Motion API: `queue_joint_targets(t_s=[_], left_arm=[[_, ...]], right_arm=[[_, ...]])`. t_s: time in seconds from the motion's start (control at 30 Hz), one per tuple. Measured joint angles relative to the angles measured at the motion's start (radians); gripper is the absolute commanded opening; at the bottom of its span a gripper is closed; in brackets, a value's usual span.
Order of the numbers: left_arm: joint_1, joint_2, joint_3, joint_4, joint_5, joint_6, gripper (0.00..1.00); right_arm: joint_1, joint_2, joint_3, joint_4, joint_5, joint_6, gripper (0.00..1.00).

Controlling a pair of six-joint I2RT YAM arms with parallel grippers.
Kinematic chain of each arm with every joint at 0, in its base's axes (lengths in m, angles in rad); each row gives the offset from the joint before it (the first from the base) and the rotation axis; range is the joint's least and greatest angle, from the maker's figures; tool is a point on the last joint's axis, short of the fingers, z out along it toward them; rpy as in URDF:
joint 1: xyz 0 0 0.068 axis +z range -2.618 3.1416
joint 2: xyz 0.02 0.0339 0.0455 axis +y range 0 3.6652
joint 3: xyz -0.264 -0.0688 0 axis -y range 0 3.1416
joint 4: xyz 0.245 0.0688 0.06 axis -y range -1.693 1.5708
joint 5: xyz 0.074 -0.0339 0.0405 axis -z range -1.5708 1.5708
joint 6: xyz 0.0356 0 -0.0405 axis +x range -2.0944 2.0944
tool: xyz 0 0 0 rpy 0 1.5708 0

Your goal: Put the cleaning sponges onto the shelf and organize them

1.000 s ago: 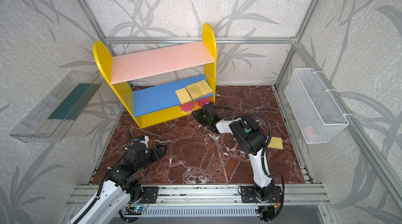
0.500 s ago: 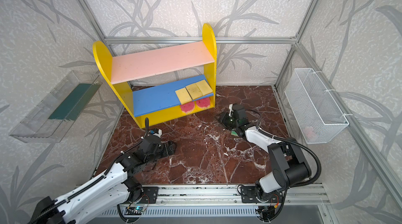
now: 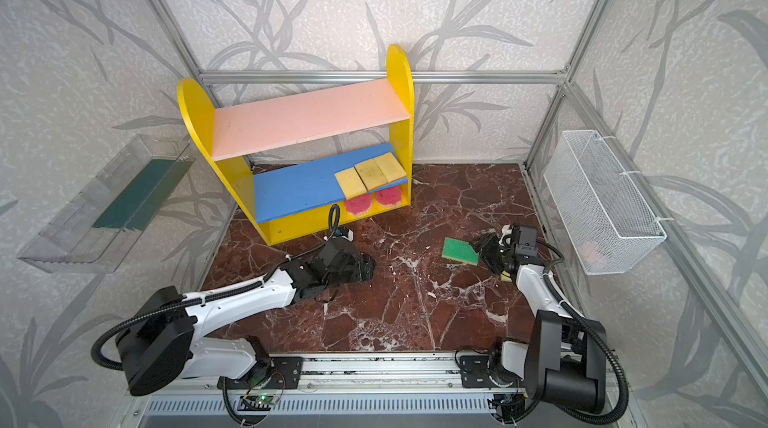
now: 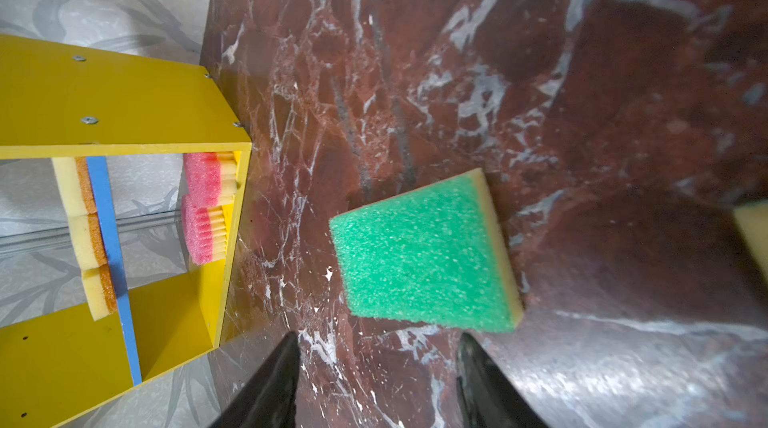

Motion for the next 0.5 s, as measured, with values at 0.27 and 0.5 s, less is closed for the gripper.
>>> queue_joint_targets(t_s=[0.27,0.5], left_arm=[[0.022,-0.008,-0.029,0.058,0.010,0.000,0.92],[0.105,-0.055,-0.135,0.100,0.051,-0.007,0.92]], right_arm=[[-0.004,0.077,0.019,-0.001,0.047,-0.010,0.60],[-0.004,0.151,0.055,0.006,0.107,-0.022,0.60]])
